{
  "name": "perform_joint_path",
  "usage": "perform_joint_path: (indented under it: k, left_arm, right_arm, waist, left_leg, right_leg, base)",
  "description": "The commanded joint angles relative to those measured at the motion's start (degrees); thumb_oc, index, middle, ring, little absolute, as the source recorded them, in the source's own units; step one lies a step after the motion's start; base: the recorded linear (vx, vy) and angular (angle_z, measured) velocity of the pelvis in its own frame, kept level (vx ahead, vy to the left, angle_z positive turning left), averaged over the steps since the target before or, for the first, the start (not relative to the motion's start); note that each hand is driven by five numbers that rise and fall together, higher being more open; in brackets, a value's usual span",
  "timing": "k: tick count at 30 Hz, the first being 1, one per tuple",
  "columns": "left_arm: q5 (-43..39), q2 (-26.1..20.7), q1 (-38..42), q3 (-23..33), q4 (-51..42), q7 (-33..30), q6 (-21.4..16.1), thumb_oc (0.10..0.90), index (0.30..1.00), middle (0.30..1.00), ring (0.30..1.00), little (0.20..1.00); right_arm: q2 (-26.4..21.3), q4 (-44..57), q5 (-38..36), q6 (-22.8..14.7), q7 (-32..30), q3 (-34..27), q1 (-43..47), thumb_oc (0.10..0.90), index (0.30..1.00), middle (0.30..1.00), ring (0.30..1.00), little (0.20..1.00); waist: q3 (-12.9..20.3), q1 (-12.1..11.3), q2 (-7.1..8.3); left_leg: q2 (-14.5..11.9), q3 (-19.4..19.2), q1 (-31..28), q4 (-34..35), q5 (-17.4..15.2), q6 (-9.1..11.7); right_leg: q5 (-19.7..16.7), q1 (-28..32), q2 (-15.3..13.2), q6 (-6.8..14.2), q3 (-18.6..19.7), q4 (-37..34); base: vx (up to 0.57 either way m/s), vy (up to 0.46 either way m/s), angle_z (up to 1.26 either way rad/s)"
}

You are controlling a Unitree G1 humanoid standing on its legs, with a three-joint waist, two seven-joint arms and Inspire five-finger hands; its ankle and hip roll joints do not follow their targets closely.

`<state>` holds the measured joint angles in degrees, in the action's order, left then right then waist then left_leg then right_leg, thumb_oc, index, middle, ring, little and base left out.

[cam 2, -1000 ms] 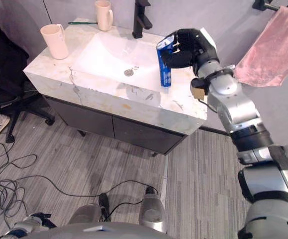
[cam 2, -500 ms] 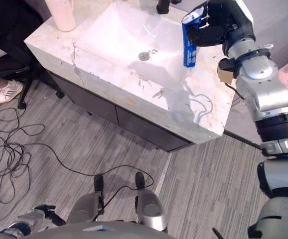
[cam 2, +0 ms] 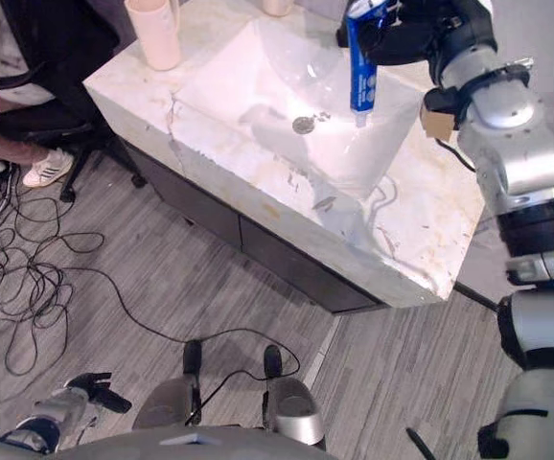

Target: Organize the bathroom.

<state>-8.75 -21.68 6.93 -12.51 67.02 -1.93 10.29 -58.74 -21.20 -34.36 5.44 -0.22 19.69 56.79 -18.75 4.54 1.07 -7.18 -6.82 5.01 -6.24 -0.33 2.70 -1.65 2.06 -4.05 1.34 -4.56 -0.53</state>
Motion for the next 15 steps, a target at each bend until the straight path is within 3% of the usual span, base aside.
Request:
perform_joint_path:
  k: [1, 4, 7, 11, 15]
  left_arm:
    - [1.11, -3.36, -2.67, -3.78, 1.3, 0.22, -0.74, 0.8, 0.9, 0.9, 0.9, 0.9]
    - [-1.62, -3.3, -2.53, -4.75, 0.33, -0.75, 0.28, 0.8, 0.9, 0.9, 0.9, 0.9]
    - [-3.25, -4.07, -4.05, -2.96, 0.91, -1.79, 1.16, 0.8, 0.9, 0.9, 0.9, 0.9]
    - [-3.6, -4.37, -5.53, -1.77, 2.64, -2.22, 0.72, 0.8, 0.9, 0.9, 0.9, 0.9]
    - [-0.63, -3.4, -6.95, 0.01, 3.27, -2.32, -1.57, 0.8, 0.9, 0.9, 0.9, 0.9]
  right_arm:
    - [-2.4, 2.72, 0.47, -9.62, -1.8, -4.89, 5.24, 0.4, 0.3, 0.3, 0.3, 0.3]
    - [-1.72, 6.68, 1.19, -9.16, -2.54, -9.5, -0.06, 0.4, 0.3, 0.3, 0.3, 0.3]
    - [-1.52, 7.77, 1.08, -8.2, -2.7, -9.22, 0.55, 0.4, 0.3, 0.3, 0.3, 0.3]
    - [-2.61, 6.87, -0.38, -7.91, -1.83, -8.69, 1.11, 0.4, 0.3, 0.3, 0.3, 0.3]
    - [-4.63, 4.35, -2.98, -7.04, 0.1, -7.49, 2.23, 0.4, 0.3, 0.3, 0.3, 0.3]
  waist:
    - [6.99, 2.41, -0.01]
    - [6.35, 2.51, -0.39]
    - [5.37, 2.54, -0.33]
    - [5.47, 2.4, 0.01]
    - [7.08, 2.0, 1.43]
  left_leg:
    - [-3.65, -2.61, -5.8, 0.17, 0.74, 1.49]
    - [-1.39, -0.67, -6.31, 1.86, 0.19, 0.42]
    - [-0.67, -1.17, -7.3, 2.15, -0.87, -0.63]
    - [-0.85, -1.13, -7.68, 2.34, -0.97, -0.8]
    - [-3.32, -1.43, -7.89, -1.22, -1.72, 1.04]
  right_leg:
    - [1.07, -7.94, -0.6, 2.79, 5.42, 8.72]
    - [0.01, -9.15, -2.5, 4.66, 5.73, 9.26]
    - [-0.48, -10.46, -2.93, 5.78, 7.21, 9.94]
    - [0.12, -9.98, -2.19, 5.49, 7.48, 9.99]
    - [1.24, -8.73, -0.46, 3.26, 6.67, 9.95]
  base:
    - [0.0, 0.258, 0.59]
    - [-0.01, 0.12, 0.44]
    - [0.0, 0.032, 0.18]
    - [0.05, -0.039, 0.01]
    - [0.11, -0.114, 0.05]
